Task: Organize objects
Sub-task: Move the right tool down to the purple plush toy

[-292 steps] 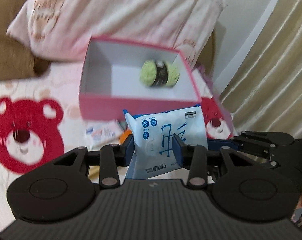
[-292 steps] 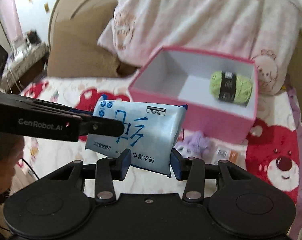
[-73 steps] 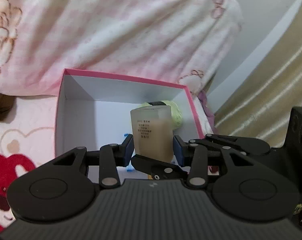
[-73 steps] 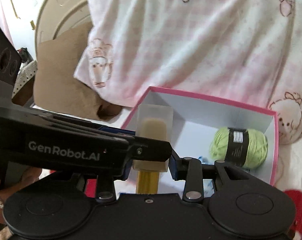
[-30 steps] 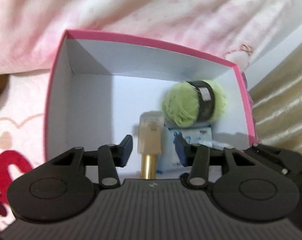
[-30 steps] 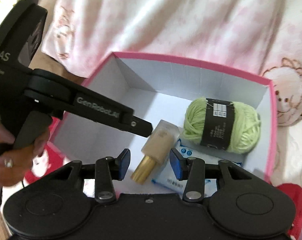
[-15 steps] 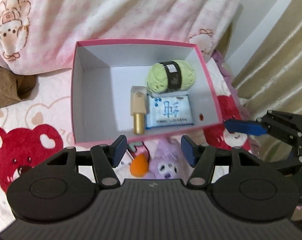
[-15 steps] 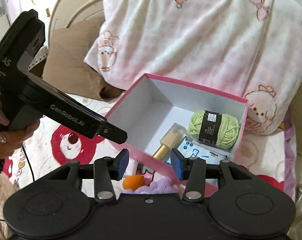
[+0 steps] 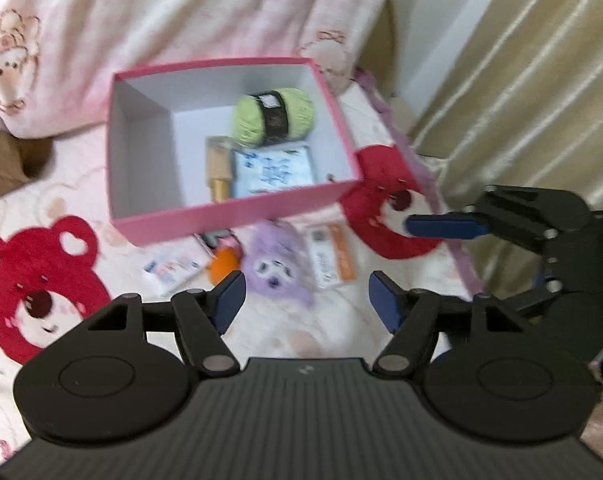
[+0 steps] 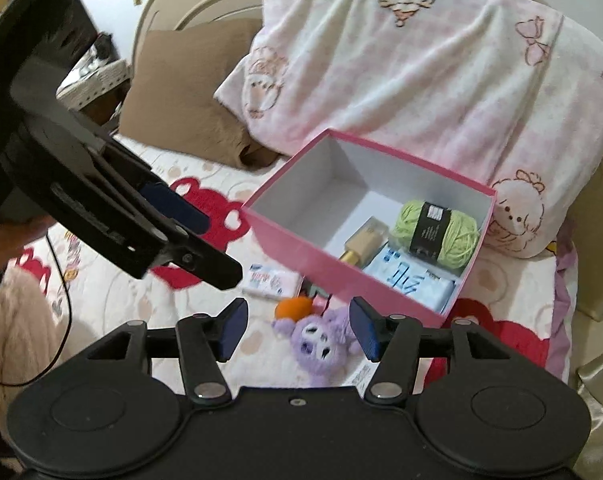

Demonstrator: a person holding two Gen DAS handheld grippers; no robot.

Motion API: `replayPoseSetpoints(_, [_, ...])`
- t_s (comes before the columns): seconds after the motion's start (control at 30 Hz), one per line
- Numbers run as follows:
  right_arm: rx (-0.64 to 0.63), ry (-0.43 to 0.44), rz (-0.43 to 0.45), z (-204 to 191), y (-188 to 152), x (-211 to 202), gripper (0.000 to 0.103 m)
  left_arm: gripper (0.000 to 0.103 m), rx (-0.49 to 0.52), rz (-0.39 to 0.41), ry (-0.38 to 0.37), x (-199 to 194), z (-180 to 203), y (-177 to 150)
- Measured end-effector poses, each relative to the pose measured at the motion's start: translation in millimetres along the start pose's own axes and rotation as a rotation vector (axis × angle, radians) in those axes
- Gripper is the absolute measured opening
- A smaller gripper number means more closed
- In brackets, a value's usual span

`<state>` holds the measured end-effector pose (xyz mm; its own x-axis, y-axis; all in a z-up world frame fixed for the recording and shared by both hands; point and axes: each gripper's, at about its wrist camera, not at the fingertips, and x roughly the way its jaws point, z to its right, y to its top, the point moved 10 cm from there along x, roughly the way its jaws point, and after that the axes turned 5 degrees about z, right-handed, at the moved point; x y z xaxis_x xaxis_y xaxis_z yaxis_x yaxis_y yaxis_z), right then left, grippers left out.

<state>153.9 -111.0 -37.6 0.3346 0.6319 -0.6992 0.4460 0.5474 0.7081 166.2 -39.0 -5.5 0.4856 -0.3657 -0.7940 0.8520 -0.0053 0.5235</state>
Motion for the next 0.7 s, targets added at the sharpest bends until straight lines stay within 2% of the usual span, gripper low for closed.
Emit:
replayPoseSetpoints(0.2, [-0.025,0.038,0.000,-7.3,-21.4,5.8,0.070,0.069,0.025,0.020,-0.008,10.8,8.7,-16.7])
replayPoseSetpoints(0.4, [-0.048,0.051,0.022,-11.3,-43.1,33.1,0.076,0.069,0.049,0.065,0.012,46.9,-5.9,-28.2])
replayPoseSetpoints(0.57, [-0.092,0.014,-0.029,-9.3,-65.0,71.1,0.076,0.068,0.021,0.053,0.052,85.6,-35.6,-43.7])
replayPoseSetpoints(0.7, [-0.116,-0.021,-0.060,-3.9,-78.0,99.2,0.076,0.066,-0.021,0.067,0.011,107.9,-51.9,-54.2])
